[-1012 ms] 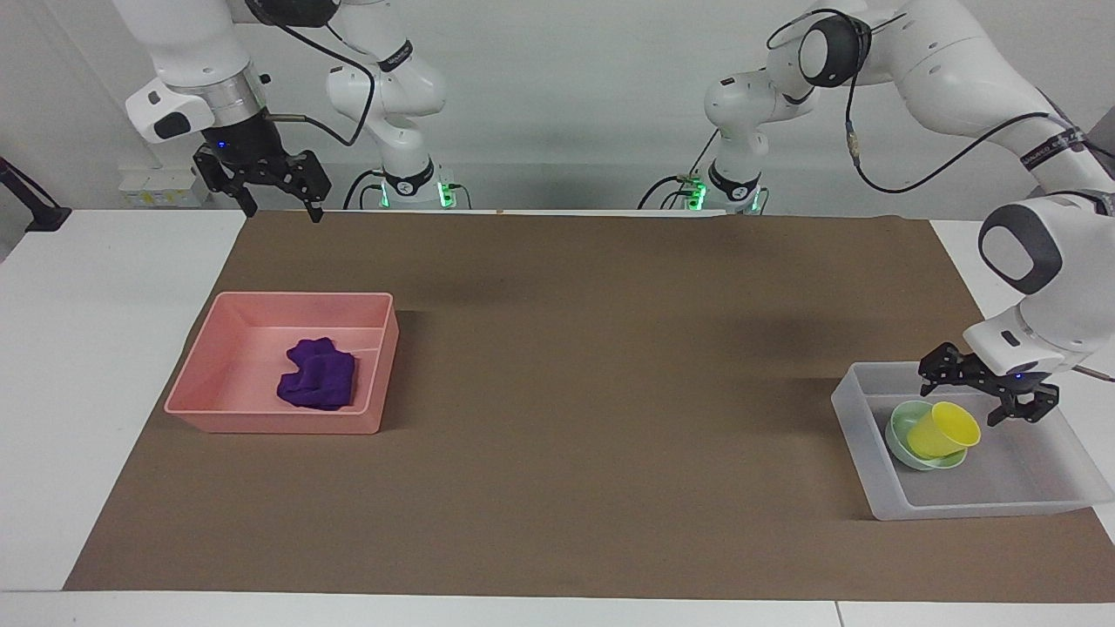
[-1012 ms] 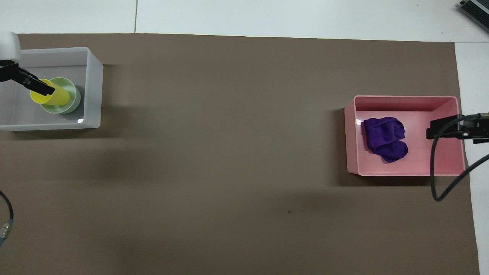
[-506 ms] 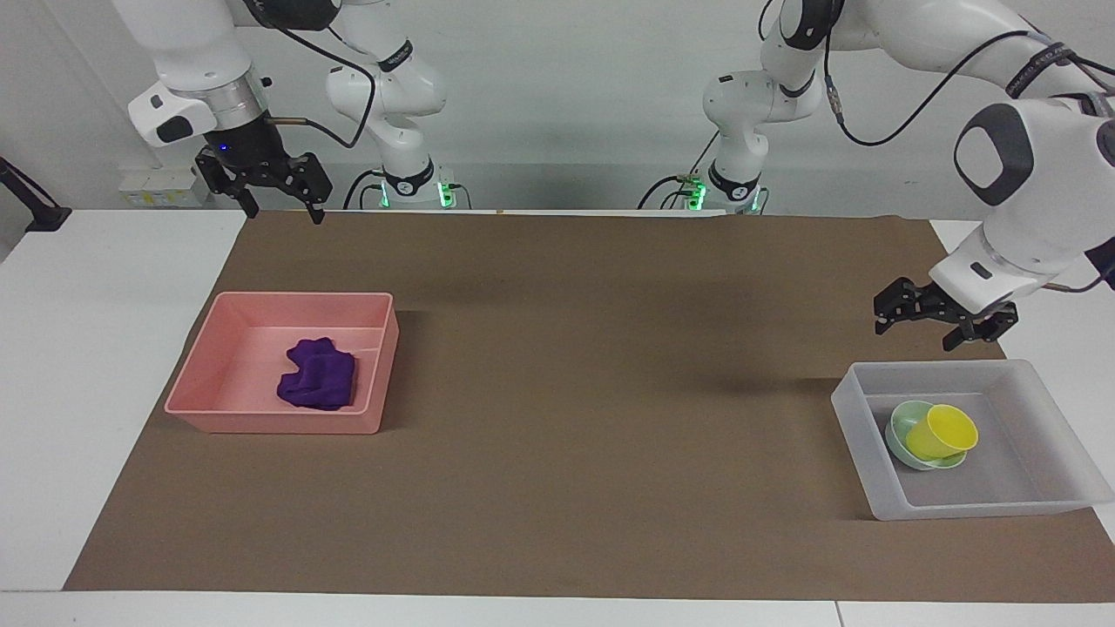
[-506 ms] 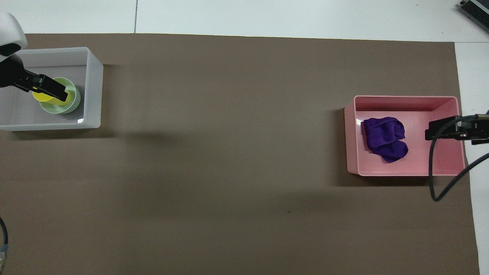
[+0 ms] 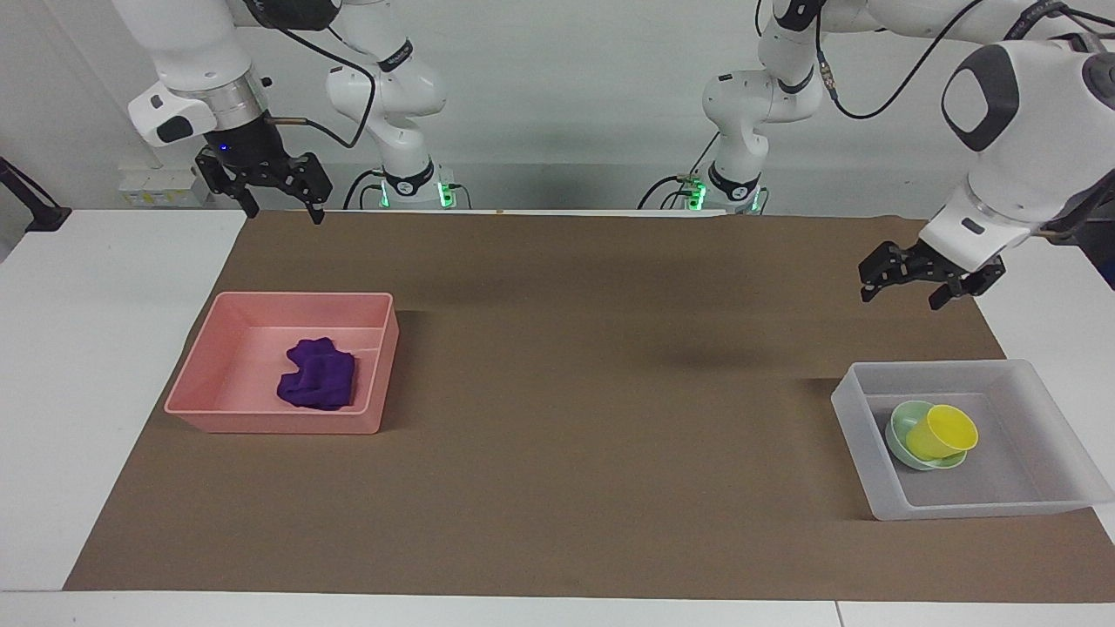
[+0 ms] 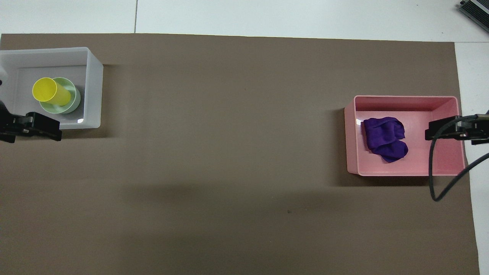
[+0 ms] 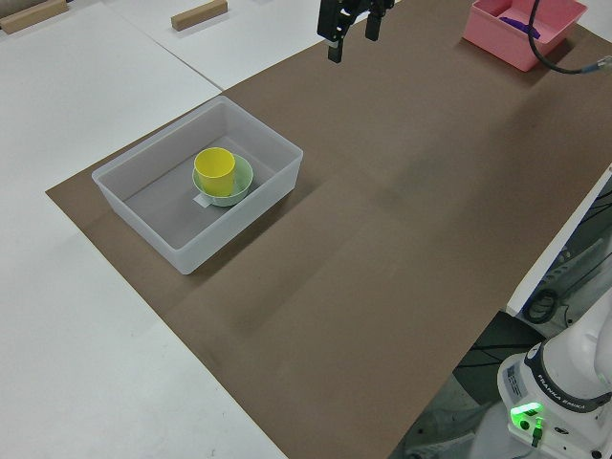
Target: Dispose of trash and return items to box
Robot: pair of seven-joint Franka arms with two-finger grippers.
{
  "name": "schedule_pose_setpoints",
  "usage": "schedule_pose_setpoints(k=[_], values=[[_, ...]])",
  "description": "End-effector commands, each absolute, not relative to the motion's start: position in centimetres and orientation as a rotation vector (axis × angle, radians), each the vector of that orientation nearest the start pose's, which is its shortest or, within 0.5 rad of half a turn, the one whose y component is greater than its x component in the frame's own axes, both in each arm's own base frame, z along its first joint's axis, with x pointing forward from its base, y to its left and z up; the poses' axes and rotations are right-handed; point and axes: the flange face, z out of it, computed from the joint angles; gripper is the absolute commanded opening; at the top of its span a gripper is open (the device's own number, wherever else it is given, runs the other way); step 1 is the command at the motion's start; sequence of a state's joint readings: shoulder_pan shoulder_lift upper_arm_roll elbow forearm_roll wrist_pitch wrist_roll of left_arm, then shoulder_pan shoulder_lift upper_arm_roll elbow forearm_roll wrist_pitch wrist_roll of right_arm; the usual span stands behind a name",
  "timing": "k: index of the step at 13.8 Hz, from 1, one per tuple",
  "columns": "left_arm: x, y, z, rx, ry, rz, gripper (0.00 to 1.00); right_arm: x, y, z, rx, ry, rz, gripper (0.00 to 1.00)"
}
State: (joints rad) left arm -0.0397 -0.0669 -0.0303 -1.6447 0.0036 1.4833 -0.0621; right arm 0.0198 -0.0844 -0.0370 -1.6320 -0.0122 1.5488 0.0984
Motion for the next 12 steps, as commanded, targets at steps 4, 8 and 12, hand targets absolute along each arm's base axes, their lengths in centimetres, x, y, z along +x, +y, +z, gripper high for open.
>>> schedule_pose_setpoints(k=[4,8,12], values=[[50.8,-1.8,61.2,-3.147,-0.058,0.161,1.0,51.8,-1.1,63.9,-3.128,0.158,0.005,1.0],[50.8,-2.5,61.5,-3.148,-0.028,0.149,1.0,51.8,-1.1,63.9,-3.128,0.156,0.005,1.0],[50.9,-2.9,61.5,-3.147,-0.014,0.148,1.0,51.8,-1.1,64.0,-3.128,0.156,0.003,1.0]])
